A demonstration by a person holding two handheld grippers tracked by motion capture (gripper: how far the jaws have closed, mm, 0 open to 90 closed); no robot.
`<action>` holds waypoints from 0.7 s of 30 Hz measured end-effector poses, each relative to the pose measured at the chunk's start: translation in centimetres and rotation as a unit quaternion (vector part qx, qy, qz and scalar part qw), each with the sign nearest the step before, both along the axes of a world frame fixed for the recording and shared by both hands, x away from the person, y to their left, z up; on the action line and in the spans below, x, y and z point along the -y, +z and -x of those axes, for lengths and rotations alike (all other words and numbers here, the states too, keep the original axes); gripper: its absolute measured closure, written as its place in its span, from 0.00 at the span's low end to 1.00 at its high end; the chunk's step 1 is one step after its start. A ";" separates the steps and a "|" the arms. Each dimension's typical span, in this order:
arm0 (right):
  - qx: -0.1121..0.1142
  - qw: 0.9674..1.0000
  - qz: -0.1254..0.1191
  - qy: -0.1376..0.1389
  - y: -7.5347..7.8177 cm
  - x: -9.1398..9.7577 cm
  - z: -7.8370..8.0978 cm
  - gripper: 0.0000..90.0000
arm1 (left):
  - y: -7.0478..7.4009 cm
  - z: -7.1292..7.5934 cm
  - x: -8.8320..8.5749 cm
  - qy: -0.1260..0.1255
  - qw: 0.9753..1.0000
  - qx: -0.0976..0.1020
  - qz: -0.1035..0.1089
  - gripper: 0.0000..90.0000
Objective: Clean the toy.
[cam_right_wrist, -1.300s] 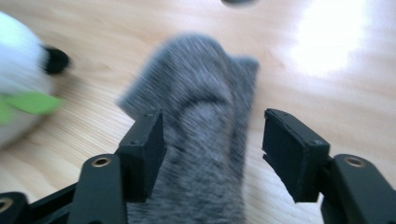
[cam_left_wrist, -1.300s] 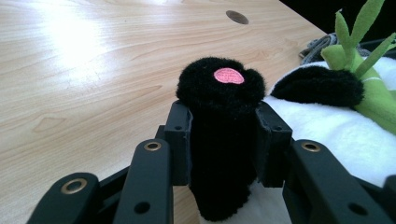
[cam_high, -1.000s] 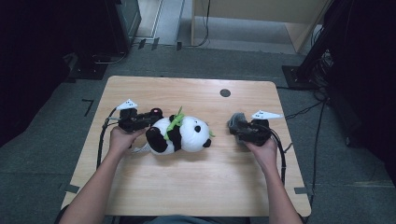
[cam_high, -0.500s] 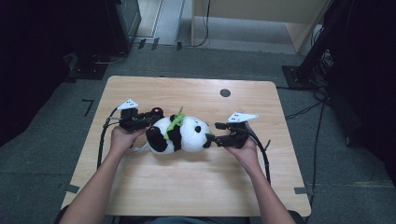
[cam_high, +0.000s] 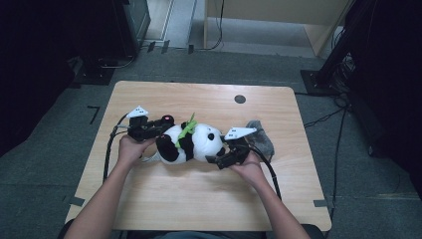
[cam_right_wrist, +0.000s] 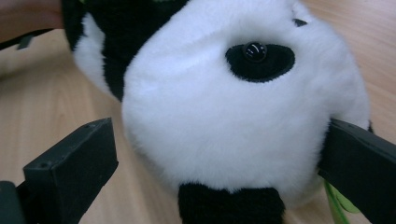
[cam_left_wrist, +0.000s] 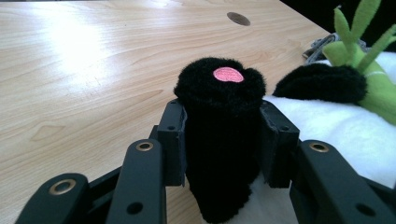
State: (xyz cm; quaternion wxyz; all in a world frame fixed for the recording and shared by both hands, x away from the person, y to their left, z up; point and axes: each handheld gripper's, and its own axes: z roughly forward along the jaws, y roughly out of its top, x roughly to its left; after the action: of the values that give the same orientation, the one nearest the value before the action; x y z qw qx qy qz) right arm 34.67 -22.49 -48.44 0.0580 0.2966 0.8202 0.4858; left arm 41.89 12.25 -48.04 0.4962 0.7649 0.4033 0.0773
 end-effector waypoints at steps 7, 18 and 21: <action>0.018 0.999 0.023 -0.032 -0.5 -0.9 -0.1 0.00 | -0.1 0.0 0.3 -0.001 1.000 0.002 -0.002 0.66; 0.061 0.995 0.050 -0.053 -1.2 -2.0 0.1 0.03 | -0.4 -0.1 0.6 0.010 1.000 -0.005 0.005 0.66; 0.062 0.995 0.047 -0.059 -1.0 -1.8 0.1 0.11 | -0.4 -0.1 0.6 0.011 1.000 -0.005 0.005 0.66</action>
State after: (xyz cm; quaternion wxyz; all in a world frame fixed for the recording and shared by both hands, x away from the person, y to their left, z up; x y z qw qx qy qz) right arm 34.61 -20.65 -49.47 0.1507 0.3111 0.8178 0.4602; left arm 42.01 11.60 -48.47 0.4974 0.7581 0.4147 0.0775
